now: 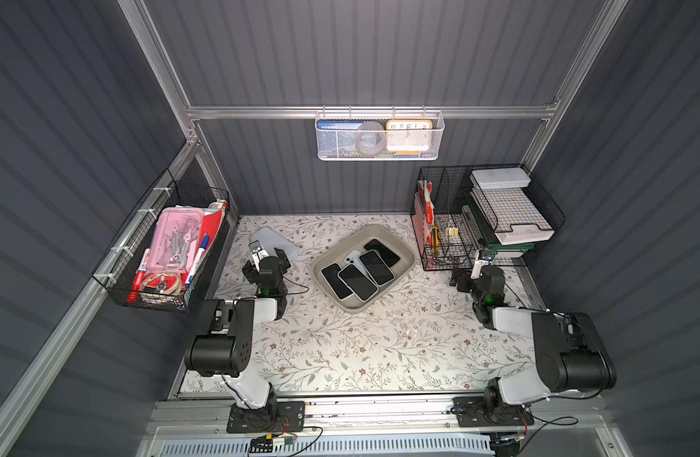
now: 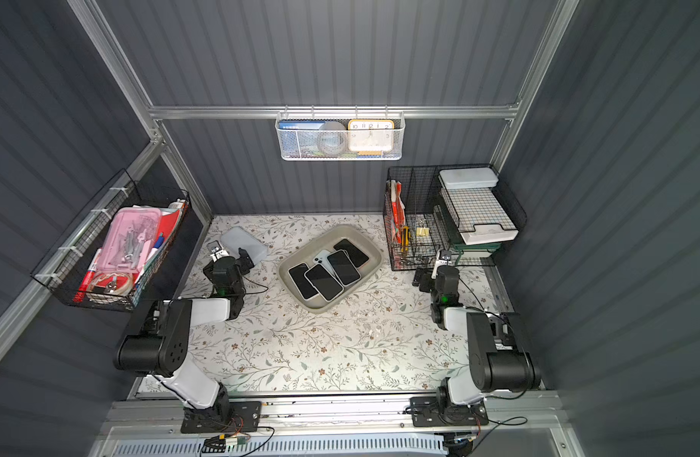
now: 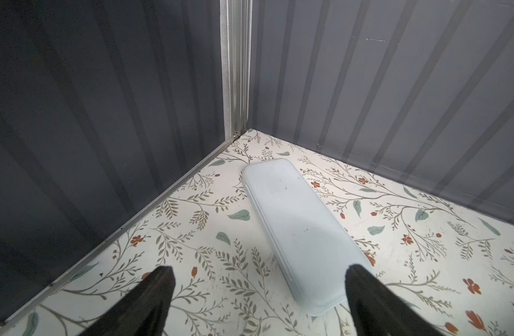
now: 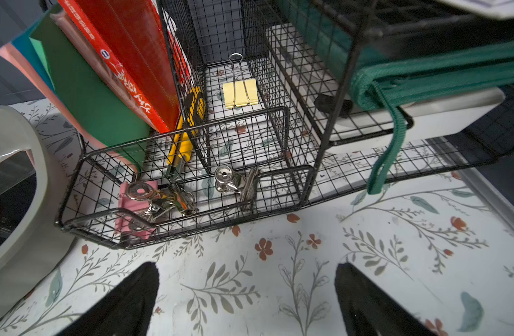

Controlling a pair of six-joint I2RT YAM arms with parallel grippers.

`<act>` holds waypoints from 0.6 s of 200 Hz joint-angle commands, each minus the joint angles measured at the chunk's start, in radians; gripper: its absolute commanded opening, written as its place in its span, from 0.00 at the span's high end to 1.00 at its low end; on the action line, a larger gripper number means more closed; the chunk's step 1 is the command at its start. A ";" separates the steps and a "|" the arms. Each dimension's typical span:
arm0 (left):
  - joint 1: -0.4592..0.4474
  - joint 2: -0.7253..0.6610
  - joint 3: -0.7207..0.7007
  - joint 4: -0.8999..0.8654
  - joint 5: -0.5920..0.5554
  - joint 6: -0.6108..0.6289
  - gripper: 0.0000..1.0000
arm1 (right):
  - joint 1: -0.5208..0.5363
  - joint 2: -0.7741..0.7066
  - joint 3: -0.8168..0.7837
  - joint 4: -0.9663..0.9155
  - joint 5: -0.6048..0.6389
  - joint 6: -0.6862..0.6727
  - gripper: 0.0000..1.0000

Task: Take the phone out of the storage box
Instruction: Adjust the storage box at the center of the board.

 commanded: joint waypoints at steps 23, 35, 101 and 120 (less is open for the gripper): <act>0.005 -0.009 -0.012 0.030 0.004 0.019 0.01 | -0.006 0.001 0.007 0.018 -0.008 -0.003 0.01; 0.005 -0.009 -0.013 0.030 0.005 0.018 0.01 | -0.006 0.004 0.008 0.018 -0.008 -0.003 0.01; 0.005 -0.007 -0.011 0.029 0.004 0.018 0.01 | -0.006 0.003 0.008 0.018 -0.009 -0.003 0.01; 0.005 -0.009 -0.010 0.029 0.003 0.018 0.01 | -0.006 0.003 0.009 0.018 -0.009 -0.003 0.01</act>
